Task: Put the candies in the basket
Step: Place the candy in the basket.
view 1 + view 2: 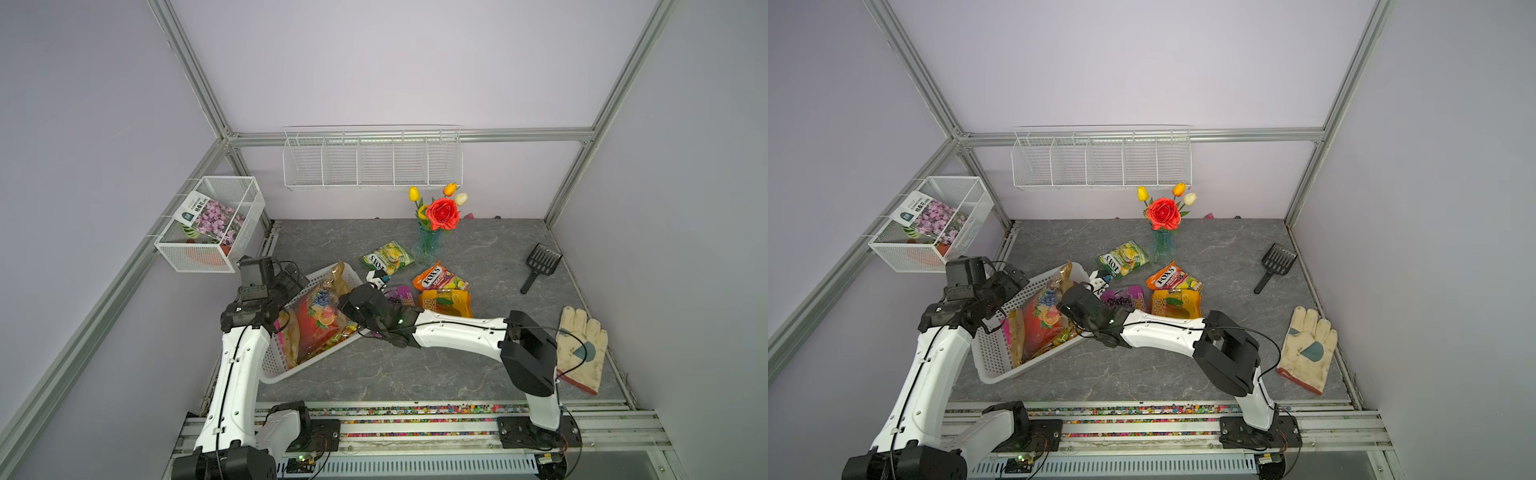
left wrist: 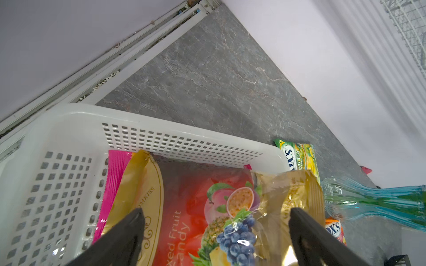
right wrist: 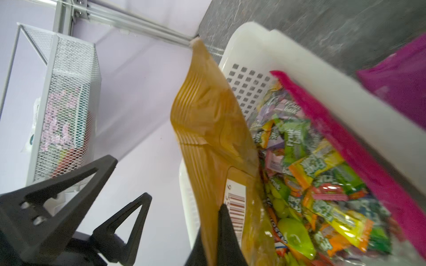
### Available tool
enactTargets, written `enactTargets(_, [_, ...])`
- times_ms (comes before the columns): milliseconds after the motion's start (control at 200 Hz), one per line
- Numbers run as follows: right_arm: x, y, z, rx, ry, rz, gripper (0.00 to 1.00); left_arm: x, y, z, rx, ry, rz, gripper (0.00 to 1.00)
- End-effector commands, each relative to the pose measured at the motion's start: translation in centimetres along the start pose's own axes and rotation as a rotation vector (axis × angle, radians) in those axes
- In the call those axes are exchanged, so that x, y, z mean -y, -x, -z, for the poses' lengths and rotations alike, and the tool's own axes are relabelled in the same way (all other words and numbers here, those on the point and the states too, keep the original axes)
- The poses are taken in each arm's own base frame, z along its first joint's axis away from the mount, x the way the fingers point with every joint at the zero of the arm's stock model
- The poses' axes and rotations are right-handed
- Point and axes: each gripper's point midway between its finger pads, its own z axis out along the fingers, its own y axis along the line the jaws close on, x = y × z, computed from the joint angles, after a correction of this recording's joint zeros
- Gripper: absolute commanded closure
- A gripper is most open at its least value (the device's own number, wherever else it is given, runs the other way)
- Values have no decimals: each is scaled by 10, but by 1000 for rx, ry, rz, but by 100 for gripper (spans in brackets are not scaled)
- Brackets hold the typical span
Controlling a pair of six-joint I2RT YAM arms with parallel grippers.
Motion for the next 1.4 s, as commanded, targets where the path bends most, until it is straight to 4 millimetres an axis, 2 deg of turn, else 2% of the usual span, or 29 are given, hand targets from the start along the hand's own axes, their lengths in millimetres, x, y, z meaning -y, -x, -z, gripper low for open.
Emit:
enactTargets(0, [-10, -42, -9, -190, 43, 14, 100, 4, 10, 6, 41, -17, 12, 0])
enactTargets(140, [-6, -47, -7, -214, 19, 20, 100, 1, 10, 4, 46, -4, 9, 0])
enactTargets(370, [21, -42, 1, -222, -55, 28, 100, -2, 4, -3, 29, 1, 27, 0])
enactTargets(455, [32, -30, 5, -214, -82, 55, 100, 1, 3, -5, 19, -17, 17, 2])
enactTargets(555, [39, -5, 17, -179, -111, 125, 100, 10, -4, -10, -19, -69, -3, 2])
enactTargets(675, [47, 17, 31, -159, -129, 169, 69, 11, -11, -16, -49, -87, 9, 2])
enactTargets(790, [44, 33, 36, -196, -128, 273, 62, 6, -12, -19, -49, -63, 6, 3])
enactTargets(890, [38, 43, 41, -203, -159, 558, 55, -5, -14, -20, -41, -14, 19, 3])
enactTargets(995, [37, 42, 34, -245, -167, 754, 53, -22, -26, -21, -65, 58, 85, 4])
enactTargets(1105, [18, 26, 22, -331, -68, 815, 46, -29, -38, -23, -90, 71, 116, 5])
enactTargets(1170, [11, 23, 14, -351, -56, 807, 43, -30, -39, -23, -95, 74, 118, 5])
enactTargets(1310, [23, 34, -10, -328, -129, 794, 42, -30, -39, -26, -105, 84, 112, 5])
enactTargets(1395, [37, 50, -17, -282, -252, 885, 39, -33, -38, -28, -103, 97, 112, 5])
